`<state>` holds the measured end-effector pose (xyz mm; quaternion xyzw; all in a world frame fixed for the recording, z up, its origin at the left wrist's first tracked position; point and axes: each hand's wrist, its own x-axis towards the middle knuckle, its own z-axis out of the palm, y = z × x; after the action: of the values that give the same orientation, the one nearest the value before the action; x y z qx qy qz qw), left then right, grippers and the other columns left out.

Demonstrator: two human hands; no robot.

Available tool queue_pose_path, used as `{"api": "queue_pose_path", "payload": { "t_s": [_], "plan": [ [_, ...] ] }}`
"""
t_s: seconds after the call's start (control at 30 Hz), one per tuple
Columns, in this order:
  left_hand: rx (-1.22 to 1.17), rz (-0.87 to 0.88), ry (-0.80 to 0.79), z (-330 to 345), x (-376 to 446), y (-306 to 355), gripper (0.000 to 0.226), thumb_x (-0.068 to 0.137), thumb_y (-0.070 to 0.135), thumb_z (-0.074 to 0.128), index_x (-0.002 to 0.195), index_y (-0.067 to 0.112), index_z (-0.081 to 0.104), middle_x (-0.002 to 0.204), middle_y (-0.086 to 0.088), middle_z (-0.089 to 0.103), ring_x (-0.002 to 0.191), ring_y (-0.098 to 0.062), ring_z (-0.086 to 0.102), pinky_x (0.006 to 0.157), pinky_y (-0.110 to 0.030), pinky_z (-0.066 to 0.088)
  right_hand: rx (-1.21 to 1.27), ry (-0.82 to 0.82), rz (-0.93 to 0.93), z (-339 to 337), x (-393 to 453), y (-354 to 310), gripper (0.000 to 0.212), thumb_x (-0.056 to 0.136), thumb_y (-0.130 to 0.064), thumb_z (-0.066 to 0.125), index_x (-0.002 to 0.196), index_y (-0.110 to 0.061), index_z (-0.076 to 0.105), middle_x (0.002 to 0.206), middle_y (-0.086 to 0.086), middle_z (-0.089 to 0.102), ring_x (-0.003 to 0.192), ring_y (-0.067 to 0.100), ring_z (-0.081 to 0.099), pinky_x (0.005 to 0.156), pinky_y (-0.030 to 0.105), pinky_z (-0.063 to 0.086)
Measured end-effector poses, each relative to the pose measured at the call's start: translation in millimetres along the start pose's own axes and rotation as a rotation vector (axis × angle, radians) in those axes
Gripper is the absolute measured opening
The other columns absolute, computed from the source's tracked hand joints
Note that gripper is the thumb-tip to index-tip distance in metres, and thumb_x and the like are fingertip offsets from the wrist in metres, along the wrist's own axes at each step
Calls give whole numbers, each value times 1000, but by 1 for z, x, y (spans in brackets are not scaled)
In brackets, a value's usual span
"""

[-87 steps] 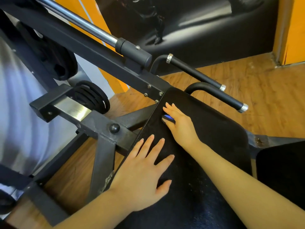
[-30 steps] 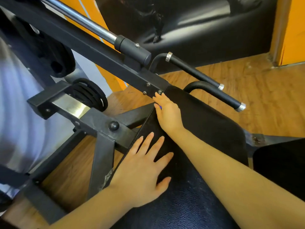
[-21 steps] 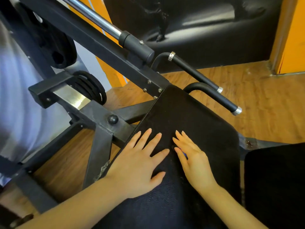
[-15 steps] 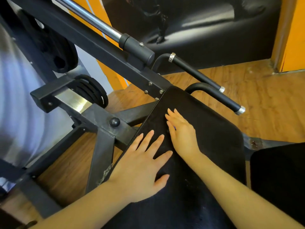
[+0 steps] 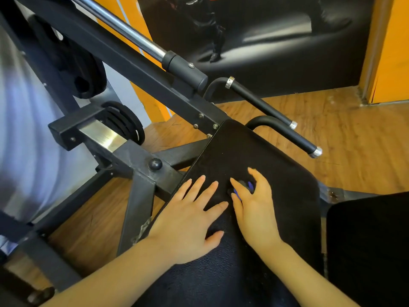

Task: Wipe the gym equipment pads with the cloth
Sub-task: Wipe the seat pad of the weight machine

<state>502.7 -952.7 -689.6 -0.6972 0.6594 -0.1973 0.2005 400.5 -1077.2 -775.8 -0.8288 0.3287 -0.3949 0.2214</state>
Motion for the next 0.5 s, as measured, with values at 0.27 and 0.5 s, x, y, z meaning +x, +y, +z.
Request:
{"api": "queue_pose_path", "payload": {
  "t_s": [0.27,0.5],
  "plan": [
    [-18,5,16,1,0,-2,60,86,62,38,138,33,52,151,-11,40,141,-36,33,113,-51,31,7,96,-106,1,-7,5,37,77,-13,77,112,-13,69,111,5,65,104,23,61,89,32,42],
    [-23,11,3,0,-1,-2,62,89,62,34,142,34,45,156,-10,31,145,-35,23,117,-50,21,0,123,-143,1,-15,6,53,73,-11,79,123,-17,63,106,4,61,100,18,52,80,36,43]
  ]
}}
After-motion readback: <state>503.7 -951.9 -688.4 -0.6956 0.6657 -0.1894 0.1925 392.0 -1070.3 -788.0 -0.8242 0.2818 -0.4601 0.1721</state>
